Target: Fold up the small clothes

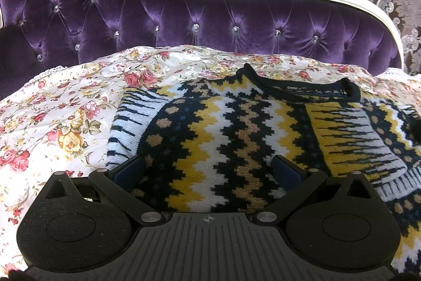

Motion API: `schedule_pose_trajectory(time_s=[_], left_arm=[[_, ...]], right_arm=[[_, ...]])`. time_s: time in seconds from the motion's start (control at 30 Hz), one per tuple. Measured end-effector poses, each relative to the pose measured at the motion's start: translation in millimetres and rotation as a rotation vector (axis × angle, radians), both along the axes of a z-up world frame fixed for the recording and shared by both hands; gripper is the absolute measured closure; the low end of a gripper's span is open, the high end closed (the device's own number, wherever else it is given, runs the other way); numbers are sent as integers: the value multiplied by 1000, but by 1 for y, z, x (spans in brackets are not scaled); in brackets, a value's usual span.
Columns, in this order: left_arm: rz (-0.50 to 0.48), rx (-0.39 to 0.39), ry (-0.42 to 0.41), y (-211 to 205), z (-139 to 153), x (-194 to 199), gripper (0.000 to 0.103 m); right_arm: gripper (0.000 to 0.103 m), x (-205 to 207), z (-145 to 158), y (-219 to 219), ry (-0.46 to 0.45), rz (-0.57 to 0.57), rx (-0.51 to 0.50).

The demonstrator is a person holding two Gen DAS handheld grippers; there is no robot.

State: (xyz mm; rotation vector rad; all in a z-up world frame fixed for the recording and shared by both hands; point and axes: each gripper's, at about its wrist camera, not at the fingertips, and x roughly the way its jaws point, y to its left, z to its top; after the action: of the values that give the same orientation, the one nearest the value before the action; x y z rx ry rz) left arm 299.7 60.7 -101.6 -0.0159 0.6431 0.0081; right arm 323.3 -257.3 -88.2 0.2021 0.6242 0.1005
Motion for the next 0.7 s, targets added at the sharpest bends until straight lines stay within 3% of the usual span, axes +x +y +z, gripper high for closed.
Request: schedule_pose_trajectory(time_s=[0.07, 0.13, 0.2, 0.33, 0.43, 0.57, 0.6, 0.63, 0.67, 0.7], left_arm=[[0, 0, 0, 0, 0, 0, 0], [0, 0, -1, 0, 0, 0, 0], [1, 1, -1, 0, 0, 0, 0], [1, 1, -1, 0, 0, 0, 0], [2, 2, -2, 0, 0, 0, 0], [2, 2, -3, 0, 0, -1, 0], [2, 2, -4, 0, 0, -1, 0], [2, 3, -4, -1, 0, -1, 0], [3, 5, -4, -1, 0, 0, 0], [3, 6, -4, -1, 1, 0, 0]], right_arm=[[46, 0, -2, 4, -22, 25, -48], [58, 0, 1, 8, -24, 49, -57], [81, -5, 5, 12, -47, 60, -60], [82, -15, 17, 17, -125, 24, -92], [81, -12, 16, 18, -79, -4, -136], [66, -8, 4, 19, -15, -27, -151], [49, -8, 7, 17, -14, -40, -142], [40, -10, 9, 14, -18, -44, -121], [18, -13, 12, 12, -30, -46, -93], [12, -16, 15, 9, -42, -48, -72]])
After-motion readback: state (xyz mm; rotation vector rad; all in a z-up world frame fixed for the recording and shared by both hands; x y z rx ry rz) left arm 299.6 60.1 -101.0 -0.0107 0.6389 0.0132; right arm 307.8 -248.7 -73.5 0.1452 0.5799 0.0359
